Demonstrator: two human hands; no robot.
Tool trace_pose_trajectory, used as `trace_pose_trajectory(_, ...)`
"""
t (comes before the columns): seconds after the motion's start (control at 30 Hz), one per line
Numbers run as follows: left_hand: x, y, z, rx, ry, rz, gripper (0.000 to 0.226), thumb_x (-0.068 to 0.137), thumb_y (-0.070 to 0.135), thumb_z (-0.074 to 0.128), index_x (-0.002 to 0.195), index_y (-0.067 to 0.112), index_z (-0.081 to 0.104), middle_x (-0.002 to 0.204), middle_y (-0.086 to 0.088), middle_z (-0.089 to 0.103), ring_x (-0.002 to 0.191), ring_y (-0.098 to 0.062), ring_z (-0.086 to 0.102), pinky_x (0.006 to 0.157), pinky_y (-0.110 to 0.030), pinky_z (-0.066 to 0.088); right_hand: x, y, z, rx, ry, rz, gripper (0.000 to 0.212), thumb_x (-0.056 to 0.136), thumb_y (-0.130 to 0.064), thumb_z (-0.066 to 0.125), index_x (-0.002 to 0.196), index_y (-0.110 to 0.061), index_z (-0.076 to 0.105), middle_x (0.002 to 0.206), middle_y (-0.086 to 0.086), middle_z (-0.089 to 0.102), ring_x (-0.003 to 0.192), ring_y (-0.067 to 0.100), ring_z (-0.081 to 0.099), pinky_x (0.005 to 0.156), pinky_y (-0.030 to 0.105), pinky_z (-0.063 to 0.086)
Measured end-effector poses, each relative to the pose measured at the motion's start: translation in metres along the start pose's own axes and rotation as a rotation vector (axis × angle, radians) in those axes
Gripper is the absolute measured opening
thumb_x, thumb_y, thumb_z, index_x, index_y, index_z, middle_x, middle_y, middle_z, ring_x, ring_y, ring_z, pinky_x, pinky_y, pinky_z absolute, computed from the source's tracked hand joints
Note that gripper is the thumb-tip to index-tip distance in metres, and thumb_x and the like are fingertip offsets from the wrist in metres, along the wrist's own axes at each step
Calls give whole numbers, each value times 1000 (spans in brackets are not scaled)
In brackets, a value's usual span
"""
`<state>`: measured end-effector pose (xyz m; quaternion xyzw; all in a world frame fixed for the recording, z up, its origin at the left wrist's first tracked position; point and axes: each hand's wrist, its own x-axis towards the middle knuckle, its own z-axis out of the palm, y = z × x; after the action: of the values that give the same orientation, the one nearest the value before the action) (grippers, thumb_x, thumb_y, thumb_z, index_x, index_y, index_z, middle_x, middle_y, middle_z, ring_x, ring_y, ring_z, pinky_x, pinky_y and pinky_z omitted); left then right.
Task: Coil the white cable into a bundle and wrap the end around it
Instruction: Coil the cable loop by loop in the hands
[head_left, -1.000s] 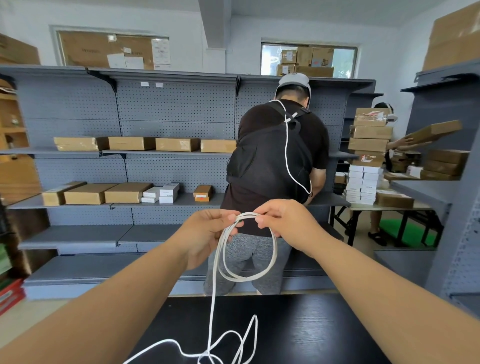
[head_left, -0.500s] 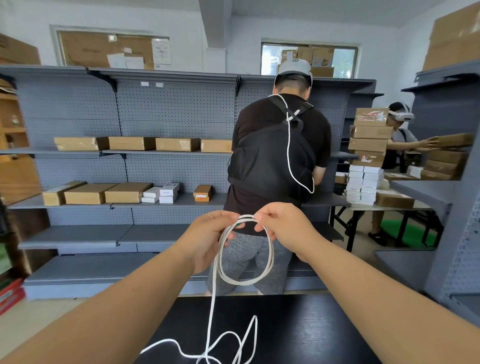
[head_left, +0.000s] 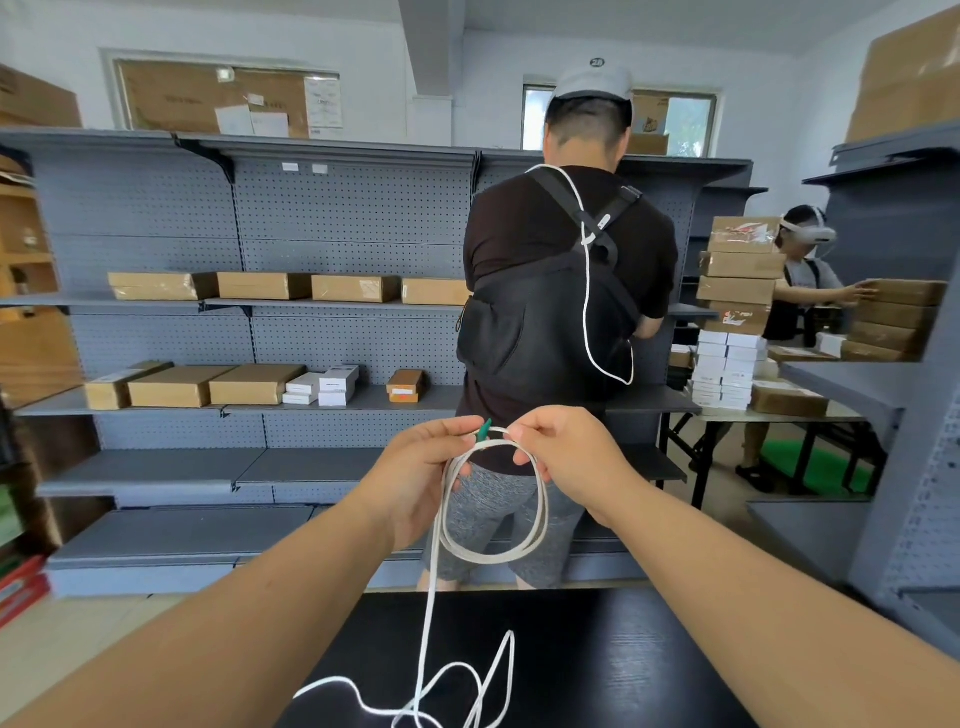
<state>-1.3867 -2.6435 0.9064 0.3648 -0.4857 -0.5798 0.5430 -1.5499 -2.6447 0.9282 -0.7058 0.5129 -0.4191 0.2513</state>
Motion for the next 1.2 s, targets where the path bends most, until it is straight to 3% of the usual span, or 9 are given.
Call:
trace_pose_trajectory(0.2, -1, -1, 1, 44, -28, 53, 17, 86, -2, 57, 97, 6, 66, 68, 4, 66, 56, -6, 49, 61, -16, 41, 1, 3, -5, -49, -26, -22, 22, 93, -24, 50, 96, -15, 69, 70, -5, 64, 63, 9, 51, 73, 35, 49)
trace_pose_trajectory(0.3, 1, -1, 3, 115, 21, 96, 17, 86, 0, 59, 96, 8, 69, 74, 0, 65, 61, -7, 48, 66, -18, 40, 0, 4, -8, -86, -96, -68, 20, 91, -29, 54, 103, -20, 69, 70, -9, 62, 61, 3, 50, 65, 22, 45)
trace_pose_trajectory(0.43, 4, -3, 4, 235, 64, 144, 17, 85, 2, 62, 93, 13, 71, 86, -9, 67, 75, -17, 50, 74, -29, 42, 1, 7, -7, -213, -77, -155, 19, 87, -24, 61, 103, -26, 70, 65, -13, 58, 69, 6, 55, 64, 18, 41)
trace_pose_trajectory(0.57, 6, -6, 3, 341, 71, 165, 16, 84, 7, 66, 97, 14, 71, 101, -16, 70, 88, -20, 59, 96, -42, 46, 2, 9, -7, -248, -31, -176, 19, 88, -23, 60, 103, -21, 72, 69, -16, 59, 71, 3, 55, 62, 13, 39)
trace_pose_trajectory(0.7, 3, -3, 3, 578, 80, 238, 17, 84, 15, 67, 83, 32, 70, 93, -15, 70, 80, -18, 59, 88, -42, 50, 3, 12, -8, -237, -21, -165, 18, 87, -23, 63, 101, -20, 72, 66, -17, 57, 64, -1, 52, 55, 9, 36)
trace_pose_trajectory(0.8, 0, -1, 4, 658, 89, 273, 20, 85, 16, 66, 81, 36, 67, 84, -9, 68, 74, -13, 56, 80, -34, 50, 3, 11, -7, -235, -35, -151, 15, 87, -24, 63, 99, -22, 72, 64, -17, 55, 62, -2, 50, 55, 9, 35)
trace_pose_trajectory(0.93, -1, 1, 4, 634, 78, 277, 15, 86, 15, 64, 86, 29, 70, 72, 3, 62, 65, -4, 52, 67, -14, 44, 4, 8, -9, -255, -81, -159, 18, 87, -23, 61, 103, -23, 70, 86, -3, 69, 83, 13, 61, 73, 29, 46)
trace_pose_trajectory(1.03, 0, 0, 3, 655, 86, 283, 15, 86, 15, 65, 89, 27, 72, 69, 6, 62, 62, -1, 51, 65, -14, 43, 2, 6, -10, -238, -122, -185, 27, 88, -22, 59, 115, -25, 65, 93, 2, 71, 89, 19, 63, 80, 31, 48)
trace_pose_trajectory(1.2, -1, -3, 4, 628, 100, 316, 14, 85, 9, 65, 96, 14, 73, 69, 8, 64, 54, 10, 54, 58, -3, 41, 1, 3, -8, -335, -110, -244, 22, 91, -22, 54, 107, -22, 70, 86, 7, 70, 82, 21, 60, 76, 34, 46)
